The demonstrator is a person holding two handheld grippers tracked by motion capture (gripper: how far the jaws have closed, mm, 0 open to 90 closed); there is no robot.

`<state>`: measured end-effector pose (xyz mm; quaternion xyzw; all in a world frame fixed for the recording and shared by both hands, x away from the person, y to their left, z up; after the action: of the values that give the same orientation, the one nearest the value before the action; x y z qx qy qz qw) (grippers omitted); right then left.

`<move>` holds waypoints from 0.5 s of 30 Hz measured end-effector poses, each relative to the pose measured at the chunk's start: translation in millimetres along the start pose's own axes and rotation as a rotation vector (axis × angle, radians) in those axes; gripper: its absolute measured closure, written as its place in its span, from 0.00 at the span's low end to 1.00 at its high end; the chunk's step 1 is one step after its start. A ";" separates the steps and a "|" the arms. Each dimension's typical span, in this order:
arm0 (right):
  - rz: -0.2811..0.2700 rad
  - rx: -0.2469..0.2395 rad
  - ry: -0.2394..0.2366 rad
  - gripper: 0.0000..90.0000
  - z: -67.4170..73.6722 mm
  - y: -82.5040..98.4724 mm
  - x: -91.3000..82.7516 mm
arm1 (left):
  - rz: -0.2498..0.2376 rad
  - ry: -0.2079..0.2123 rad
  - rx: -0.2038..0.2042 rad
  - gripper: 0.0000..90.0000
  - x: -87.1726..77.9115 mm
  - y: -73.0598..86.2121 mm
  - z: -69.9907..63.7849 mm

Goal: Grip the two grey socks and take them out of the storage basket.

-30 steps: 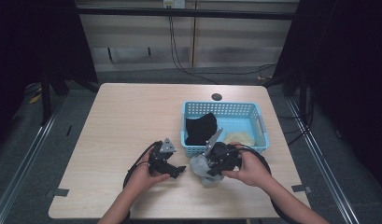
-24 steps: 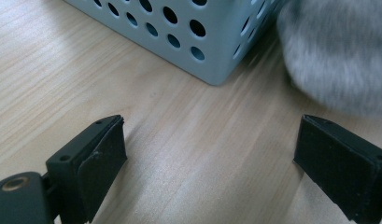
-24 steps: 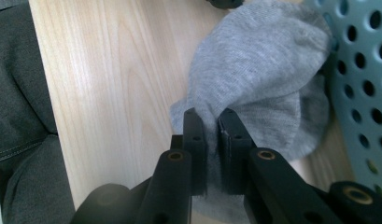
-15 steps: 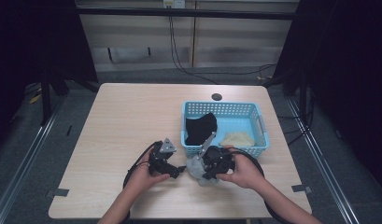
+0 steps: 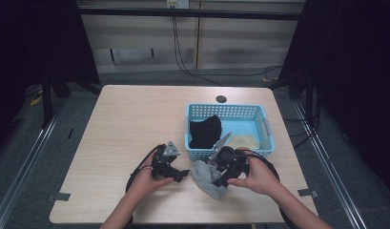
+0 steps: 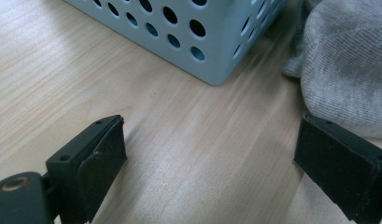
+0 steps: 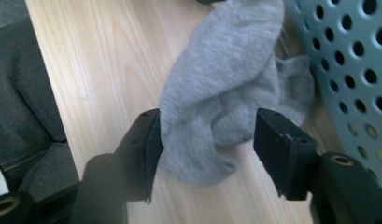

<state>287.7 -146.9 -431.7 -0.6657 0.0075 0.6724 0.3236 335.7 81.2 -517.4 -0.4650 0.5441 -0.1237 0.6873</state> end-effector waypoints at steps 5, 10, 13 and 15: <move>-0.018 0.009 0.000 0.41 -1.1 5.8 -2.7 | 0.001 0.000 0.001 0.09 0.0 0.0 0.0; -0.042 0.018 0.012 0.37 -3.3 17.0 -6.7 | 0.001 0.000 0.001 0.09 0.0 0.0 0.1; -0.045 0.031 0.023 0.36 -5.1 23.4 -7.8 | 0.001 0.002 0.001 0.09 0.0 0.0 0.1; -0.042 0.030 0.026 0.35 -5.6 25.0 -8.6 | 0.000 0.002 0.000 0.09 0.1 0.0 0.1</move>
<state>280.7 -172.8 -435.2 -0.6695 0.0079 0.6564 0.3476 335.7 81.2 -517.4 -0.4648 0.5448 -0.1240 0.6869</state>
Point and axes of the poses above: each handheld gripper's, and its own axes: x roughly forward along the jaws, y roughly out of its underside, z roughly to its left, the point moved 1 cm from there along x, roughly forward along the jaws, and after that the axes turned 5 degrees about -z, right-handed, at the moved point
